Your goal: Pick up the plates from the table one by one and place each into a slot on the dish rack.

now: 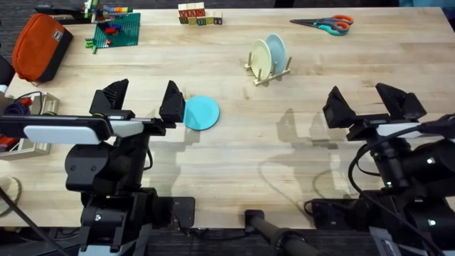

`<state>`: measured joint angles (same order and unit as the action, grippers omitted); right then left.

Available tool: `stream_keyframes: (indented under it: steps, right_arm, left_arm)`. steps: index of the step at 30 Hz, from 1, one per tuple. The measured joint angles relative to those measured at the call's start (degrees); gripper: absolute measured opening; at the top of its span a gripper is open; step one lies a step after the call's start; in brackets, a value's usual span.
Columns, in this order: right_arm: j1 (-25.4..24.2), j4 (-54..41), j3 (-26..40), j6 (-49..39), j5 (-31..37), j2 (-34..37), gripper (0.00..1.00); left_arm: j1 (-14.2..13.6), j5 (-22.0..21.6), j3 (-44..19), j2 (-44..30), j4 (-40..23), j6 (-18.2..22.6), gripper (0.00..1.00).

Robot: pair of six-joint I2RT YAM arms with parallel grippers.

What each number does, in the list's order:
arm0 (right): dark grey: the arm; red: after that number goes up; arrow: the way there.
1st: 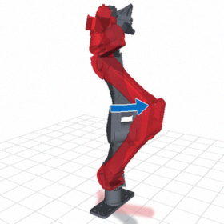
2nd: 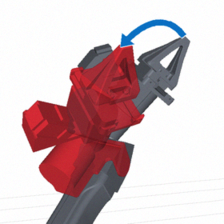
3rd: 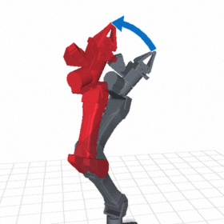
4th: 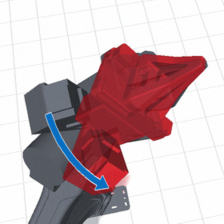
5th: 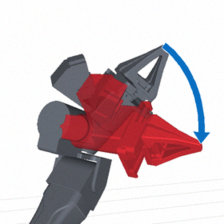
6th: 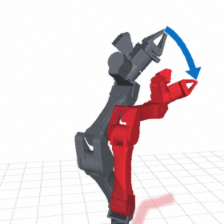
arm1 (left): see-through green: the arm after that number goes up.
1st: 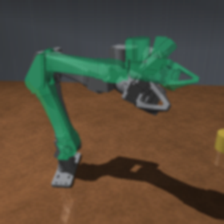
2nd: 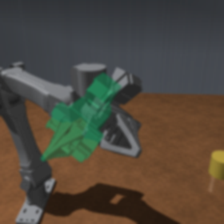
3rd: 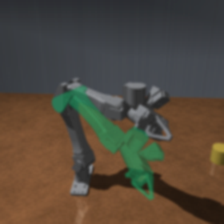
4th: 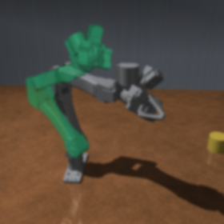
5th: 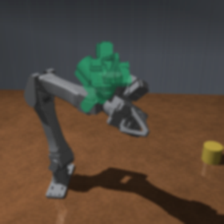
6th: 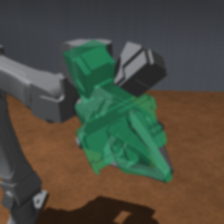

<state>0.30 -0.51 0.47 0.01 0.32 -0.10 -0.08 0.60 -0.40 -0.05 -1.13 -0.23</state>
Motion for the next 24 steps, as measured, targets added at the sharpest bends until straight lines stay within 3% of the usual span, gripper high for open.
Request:
stream_keyframes:
  steps: [24]
  right_arm:
    - [0.00, -0.74, 0.09, 0.00, -0.21, 0.00, 0.994]
  left_arm:
    - [0.00, 0.00, 0.00, 0.00, -0.98, 0.22, 0.993]
